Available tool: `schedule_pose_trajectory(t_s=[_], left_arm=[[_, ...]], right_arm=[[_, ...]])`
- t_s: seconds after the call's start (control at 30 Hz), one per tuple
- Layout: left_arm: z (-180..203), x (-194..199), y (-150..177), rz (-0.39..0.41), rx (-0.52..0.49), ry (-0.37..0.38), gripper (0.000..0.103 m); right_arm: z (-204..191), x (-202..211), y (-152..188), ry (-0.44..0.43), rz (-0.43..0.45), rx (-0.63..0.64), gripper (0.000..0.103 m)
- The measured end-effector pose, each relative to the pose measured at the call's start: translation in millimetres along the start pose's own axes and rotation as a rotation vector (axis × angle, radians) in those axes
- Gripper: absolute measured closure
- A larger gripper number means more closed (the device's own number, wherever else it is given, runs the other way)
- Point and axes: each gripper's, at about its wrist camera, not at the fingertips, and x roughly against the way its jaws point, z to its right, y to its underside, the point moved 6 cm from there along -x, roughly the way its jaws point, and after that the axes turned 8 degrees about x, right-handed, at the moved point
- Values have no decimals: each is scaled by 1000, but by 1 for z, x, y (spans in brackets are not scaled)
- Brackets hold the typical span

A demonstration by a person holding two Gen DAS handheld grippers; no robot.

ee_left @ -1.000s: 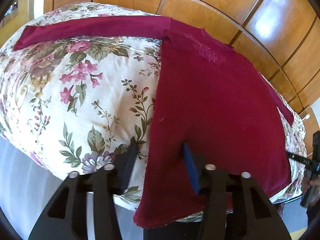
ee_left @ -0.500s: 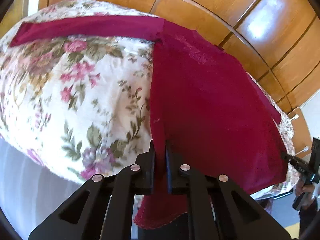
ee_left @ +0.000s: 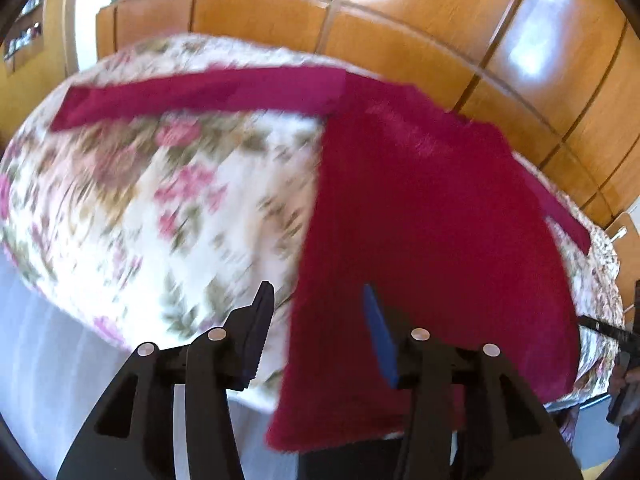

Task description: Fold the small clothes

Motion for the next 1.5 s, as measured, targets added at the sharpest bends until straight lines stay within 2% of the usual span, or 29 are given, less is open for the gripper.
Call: schedule_pose_trajectory(t_s=[0.1,0.13,0.27,0.3,0.37,0.47,0.63,0.67,0.7,0.77,0.87,0.97,1.03,1.13,1.17,1.23,1.33,1.43,1.5], left_arm=[[34,-9,-10,22,-51,40,58],[42,-13,-12,17,-69,49,58],[80,-34,-8,-11,-141,84,58],[88,-38,-8,-12,-161,85,58],[103,-49,-8,-19,-203,85,58],[119,-66,-5,-49,-235,94,58],[128,-84,-2,-89,-234,89,58],[127,-85,-2,-92,-234,87,58],[127,-87,-2,-94,-233,86,58],[126,-87,-2,-96,-234,83,58],[123,-90,-3,-100,-221,86,58],[118,-90,-4,-105,-194,108,58],[118,-91,-6,-108,-191,116,58],[119,-86,-12,-94,-193,125,58],[118,-83,-15,-79,-190,131,58],[114,-79,-22,-61,-175,140,58],[104,-76,-32,-40,-118,161,46],[97,-76,-41,-36,-72,184,46],[93,-75,-47,-24,-45,194,46]], right_arm=[[59,4,-28,34,70,-173,60],[90,6,-42,36,112,-268,59],[178,9,-70,-4,235,-582,60],[204,9,-79,14,269,-643,60],[236,7,-91,53,303,-711,60],[274,-2,-103,53,332,-827,60],[308,-10,-131,125,376,-879,62],[315,-11,-134,156,368,-882,71],[319,-11,-137,206,353,-870,93],[322,-4,-139,262,337,-824,97],[312,9,-132,387,326,-725,98],[313,10,-117,411,304,-767,98],[300,12,-121,475,285,-736,98],[288,28,-124,515,319,-711,98],[280,31,-136,515,346,-686,98],[245,45,-164,470,399,-581,98],[178,50,-207,383,438,-388,98],[90,35,-247,244,448,-198,98],[46,20,-263,165,443,-132,98]])
